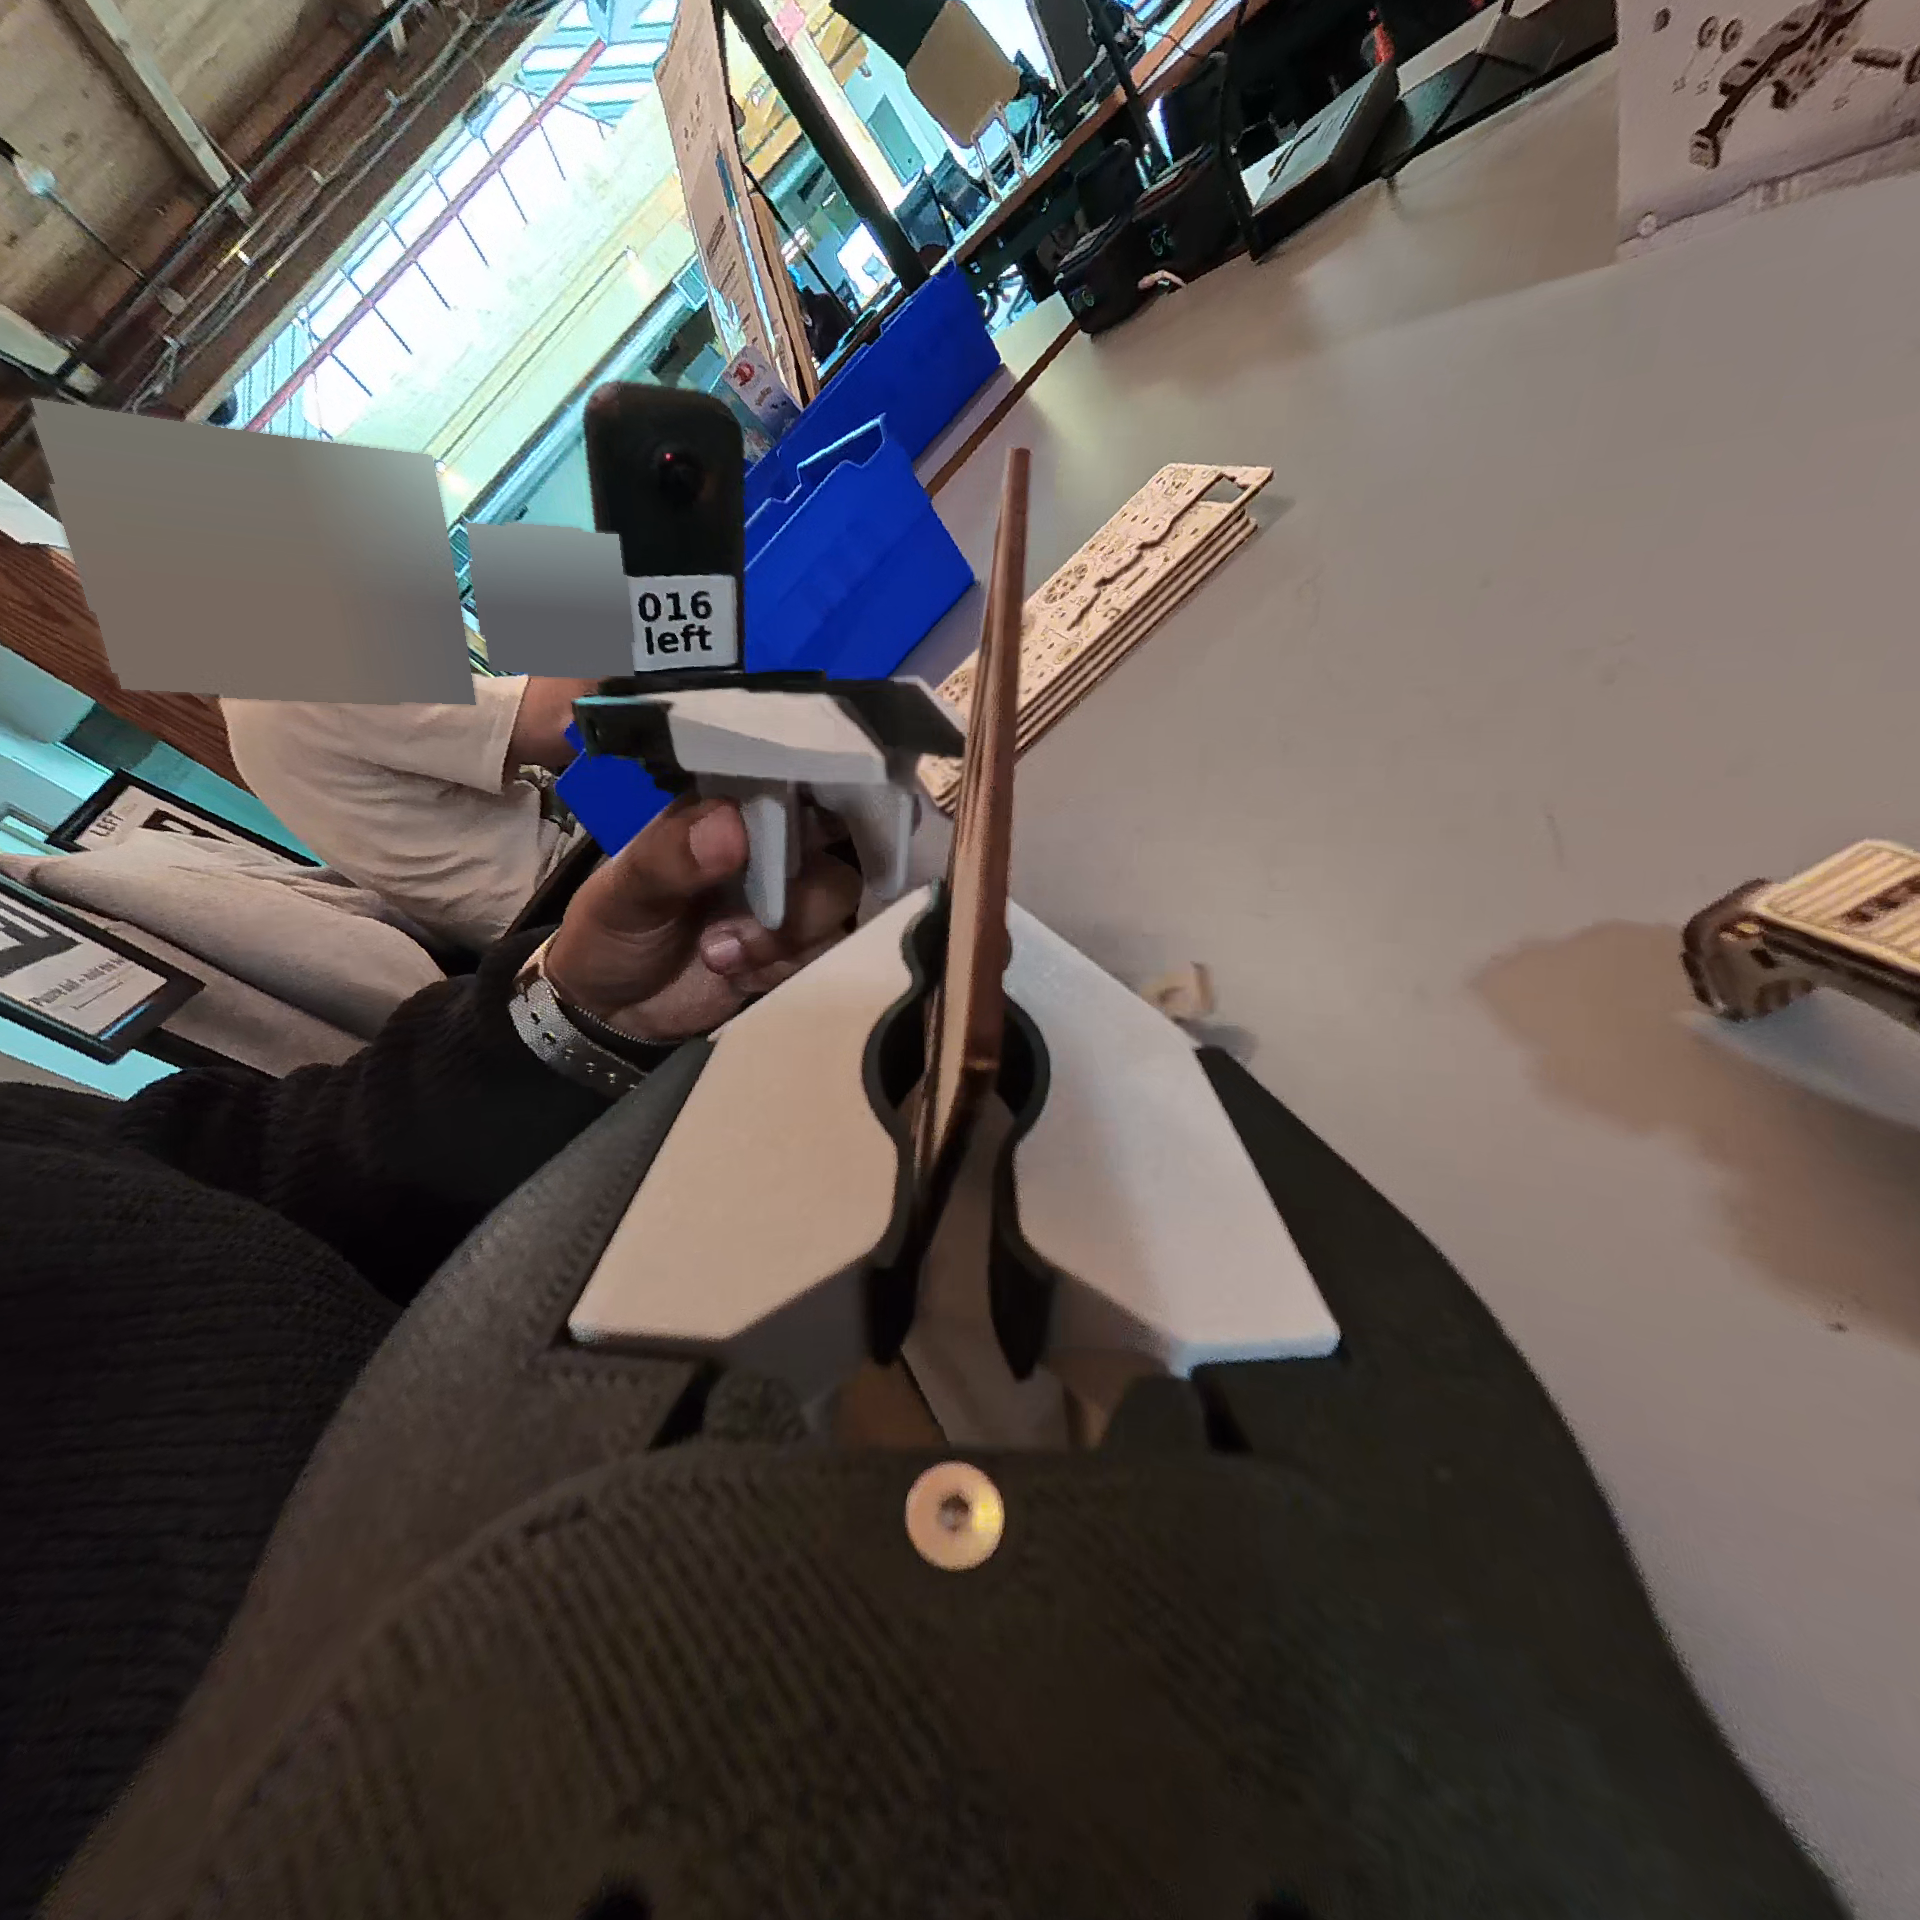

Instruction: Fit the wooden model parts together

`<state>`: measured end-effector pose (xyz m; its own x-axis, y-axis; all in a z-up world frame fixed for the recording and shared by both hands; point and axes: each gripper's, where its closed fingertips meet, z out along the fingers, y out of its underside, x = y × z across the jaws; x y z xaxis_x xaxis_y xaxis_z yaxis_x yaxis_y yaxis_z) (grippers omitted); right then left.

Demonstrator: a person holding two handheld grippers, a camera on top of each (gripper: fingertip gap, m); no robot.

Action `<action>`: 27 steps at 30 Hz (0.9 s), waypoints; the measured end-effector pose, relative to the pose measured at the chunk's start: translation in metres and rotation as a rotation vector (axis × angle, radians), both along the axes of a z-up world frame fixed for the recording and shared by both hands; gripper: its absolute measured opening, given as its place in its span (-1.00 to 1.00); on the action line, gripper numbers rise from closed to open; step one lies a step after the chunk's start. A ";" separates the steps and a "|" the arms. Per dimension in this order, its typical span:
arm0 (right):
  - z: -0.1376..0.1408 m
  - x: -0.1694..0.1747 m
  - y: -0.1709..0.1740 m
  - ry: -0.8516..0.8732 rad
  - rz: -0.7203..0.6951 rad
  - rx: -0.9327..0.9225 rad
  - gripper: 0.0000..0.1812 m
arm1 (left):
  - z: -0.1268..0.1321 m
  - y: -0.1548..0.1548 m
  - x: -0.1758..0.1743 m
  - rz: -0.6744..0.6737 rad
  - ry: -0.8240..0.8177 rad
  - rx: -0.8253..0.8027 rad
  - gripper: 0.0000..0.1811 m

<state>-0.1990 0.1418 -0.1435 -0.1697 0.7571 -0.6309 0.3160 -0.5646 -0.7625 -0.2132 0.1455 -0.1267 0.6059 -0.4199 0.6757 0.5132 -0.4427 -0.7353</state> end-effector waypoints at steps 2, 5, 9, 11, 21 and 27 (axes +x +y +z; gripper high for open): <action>-0.002 0.000 0.002 -0.005 -0.005 -0.006 -0.97 | 0.004 0.000 -0.007 0.018 -0.057 0.013 -0.83; -0.001 0.001 0.005 -0.002 -0.009 -0.010 -0.98 | 0.003 -0.001 -0.014 0.038 -0.045 0.011 -0.80; 0.003 0.003 0.006 0.019 -0.005 -0.020 -0.98 | -0.001 -0.001 -0.012 0.023 -0.037 -0.007 -0.77; 0.009 0.004 0.007 0.046 0.006 -0.053 -0.98 | -0.006 -0.002 -0.005 -0.028 -0.041 -0.039 -0.78; 0.014 0.007 0.009 0.079 0.021 -0.094 -0.82 | -0.004 -0.010 -0.001 -0.106 -0.025 -0.037 -0.97; 0.019 0.010 0.021 0.103 -0.027 -0.116 -0.68 | 0.026 -0.024 -0.079 0.118 -0.161 0.078 -1.00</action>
